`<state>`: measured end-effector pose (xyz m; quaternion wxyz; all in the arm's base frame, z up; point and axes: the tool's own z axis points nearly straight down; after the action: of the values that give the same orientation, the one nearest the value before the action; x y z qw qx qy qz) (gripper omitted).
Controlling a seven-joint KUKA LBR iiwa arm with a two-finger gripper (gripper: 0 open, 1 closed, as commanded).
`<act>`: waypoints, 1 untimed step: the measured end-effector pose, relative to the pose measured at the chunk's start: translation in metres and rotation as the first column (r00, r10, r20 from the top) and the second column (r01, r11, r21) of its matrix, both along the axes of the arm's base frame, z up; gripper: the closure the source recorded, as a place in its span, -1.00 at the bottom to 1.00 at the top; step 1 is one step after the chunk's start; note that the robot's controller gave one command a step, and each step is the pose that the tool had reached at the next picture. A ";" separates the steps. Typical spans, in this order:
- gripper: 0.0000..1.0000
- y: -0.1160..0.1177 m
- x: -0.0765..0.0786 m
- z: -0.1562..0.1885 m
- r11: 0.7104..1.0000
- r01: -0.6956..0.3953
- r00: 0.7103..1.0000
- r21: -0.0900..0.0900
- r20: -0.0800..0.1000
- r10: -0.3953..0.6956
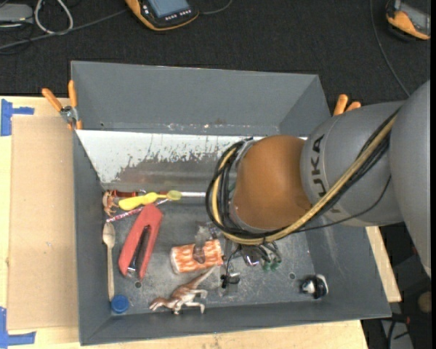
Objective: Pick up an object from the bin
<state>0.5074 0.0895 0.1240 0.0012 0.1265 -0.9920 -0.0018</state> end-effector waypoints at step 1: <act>-1.00 0.007 0.011 -0.020 1.000 -0.003 1.000 0.004 0.006 0.003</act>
Offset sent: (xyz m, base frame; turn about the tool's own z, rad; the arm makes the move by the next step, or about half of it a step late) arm 0.0055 -0.0036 -0.0517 0.0723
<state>0.5184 0.0963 0.1039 -0.0022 0.1279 -0.9918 -0.0034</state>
